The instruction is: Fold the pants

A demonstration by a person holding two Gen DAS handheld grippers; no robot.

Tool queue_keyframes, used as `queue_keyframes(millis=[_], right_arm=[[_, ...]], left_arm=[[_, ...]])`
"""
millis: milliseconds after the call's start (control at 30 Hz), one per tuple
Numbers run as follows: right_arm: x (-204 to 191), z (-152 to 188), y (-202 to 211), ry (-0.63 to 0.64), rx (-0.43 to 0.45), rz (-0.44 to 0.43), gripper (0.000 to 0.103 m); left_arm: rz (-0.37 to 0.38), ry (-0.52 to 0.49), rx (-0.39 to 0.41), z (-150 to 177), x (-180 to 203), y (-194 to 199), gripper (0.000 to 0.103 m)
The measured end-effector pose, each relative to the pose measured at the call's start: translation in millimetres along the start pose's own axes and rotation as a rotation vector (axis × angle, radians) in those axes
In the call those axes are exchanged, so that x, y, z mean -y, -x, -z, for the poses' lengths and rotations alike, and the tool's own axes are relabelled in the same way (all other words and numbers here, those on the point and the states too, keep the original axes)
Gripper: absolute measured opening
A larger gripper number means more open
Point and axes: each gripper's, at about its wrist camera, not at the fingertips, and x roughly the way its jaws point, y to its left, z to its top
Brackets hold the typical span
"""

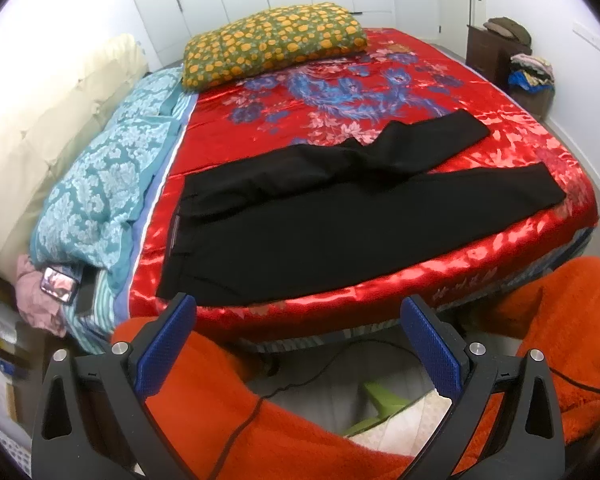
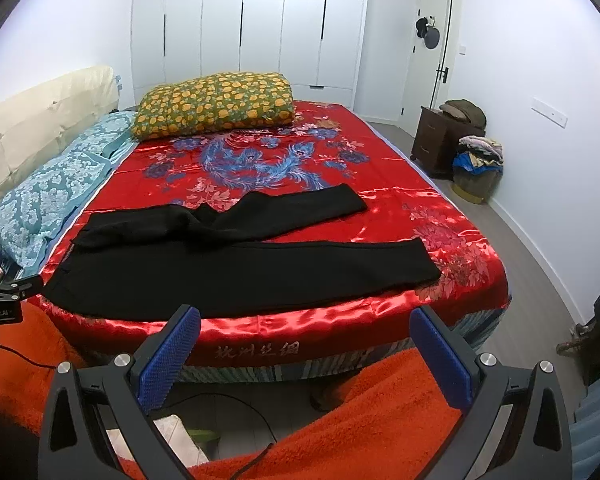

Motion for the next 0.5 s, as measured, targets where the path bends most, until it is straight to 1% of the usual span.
queue_keyframes(millis=[267, 400, 500], right_arm=[[0.0, 3.5, 0.4, -0.021, -0.003, 0.004, 0.103], [-1.1, 1.9, -2.8, -0.012, -0.025, 0.022, 0.103], [5.2, -2.1, -3.7, -0.031, -0.033, 0.035, 0.103]], left_arm=[[0.002, -0.022, 0.012, 2.0, 0.8, 3.9, 0.102], [0.026, -0.021, 0.011, -0.1, 2.6, 1.1, 0.102], [0.040, -0.024, 0.014, -5.1, 4.7, -0.4, 0.102]])
